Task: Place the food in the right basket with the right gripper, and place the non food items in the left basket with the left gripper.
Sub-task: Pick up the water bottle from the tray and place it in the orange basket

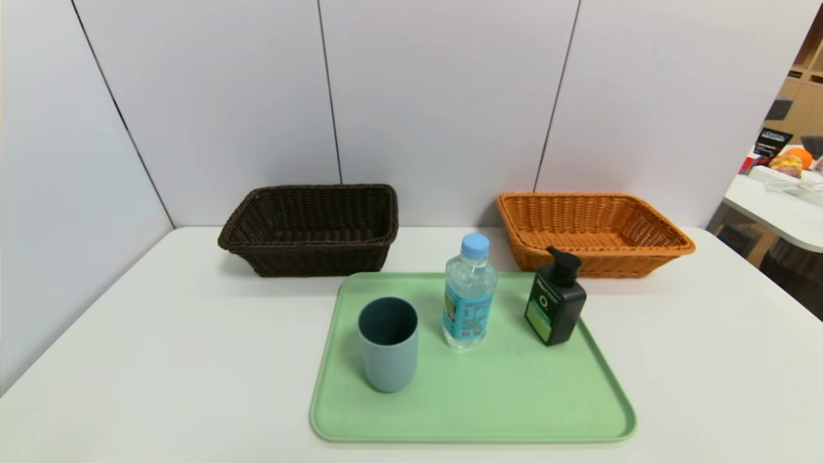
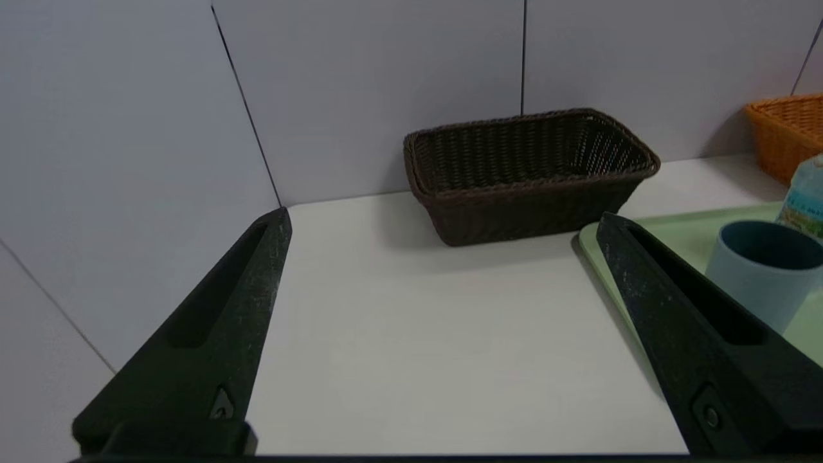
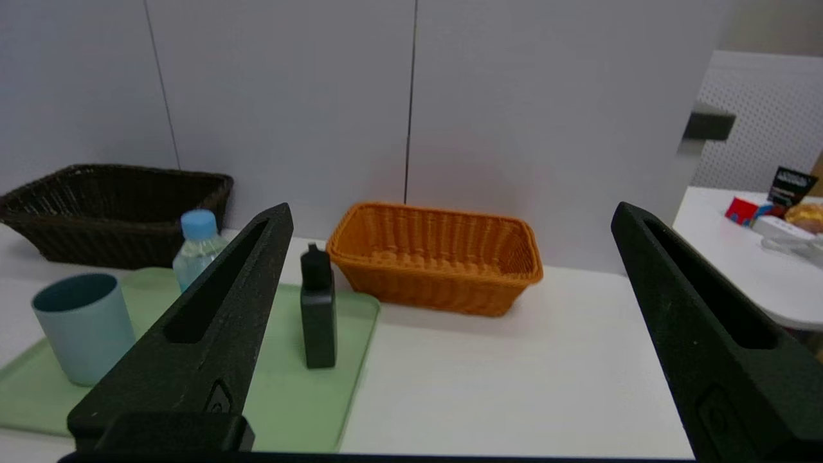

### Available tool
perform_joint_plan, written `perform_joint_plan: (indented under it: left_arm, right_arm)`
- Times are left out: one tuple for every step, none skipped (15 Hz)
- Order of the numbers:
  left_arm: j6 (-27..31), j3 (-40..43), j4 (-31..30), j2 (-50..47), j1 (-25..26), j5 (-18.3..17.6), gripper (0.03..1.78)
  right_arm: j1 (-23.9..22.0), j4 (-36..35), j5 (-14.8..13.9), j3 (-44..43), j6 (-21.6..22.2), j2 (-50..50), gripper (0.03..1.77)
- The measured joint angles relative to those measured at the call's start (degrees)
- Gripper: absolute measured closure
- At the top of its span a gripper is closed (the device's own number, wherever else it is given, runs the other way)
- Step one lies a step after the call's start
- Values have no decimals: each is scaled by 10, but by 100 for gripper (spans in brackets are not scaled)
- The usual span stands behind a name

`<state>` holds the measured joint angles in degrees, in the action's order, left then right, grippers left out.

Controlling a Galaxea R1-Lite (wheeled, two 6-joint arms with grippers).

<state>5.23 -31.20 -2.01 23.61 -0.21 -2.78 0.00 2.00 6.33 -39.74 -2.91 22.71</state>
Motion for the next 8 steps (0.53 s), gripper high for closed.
perform_joint_plan:
  left_arm:
    - [1,-47,-7,50,0,0,12]
    - [4,-90,-13,95,0,1,12]
    - [9,-130,-19,139,0,1,12]
    - [20,-165,-23,182,0,1,12]
    - [32,-190,-25,219,0,1,12]
    - [42,-208,-27,250,0,-1,12]
    - [47,-221,-27,280,-4,-3,12]
    - [49,-227,-27,304,-13,-2,12]
  right_arm:
    - [0,0,10,-42,-3,40,9]
    - [0,0,25,-87,-10,85,9]
    - [1,1,45,-126,-25,129,9]
    - [2,3,65,-154,-39,164,9]
    - [4,4,90,-179,-60,202,9]
    - [9,3,109,-196,-78,236,9]
    - [18,4,117,-205,-87,261,9]
    - [39,5,115,-209,-92,284,9]
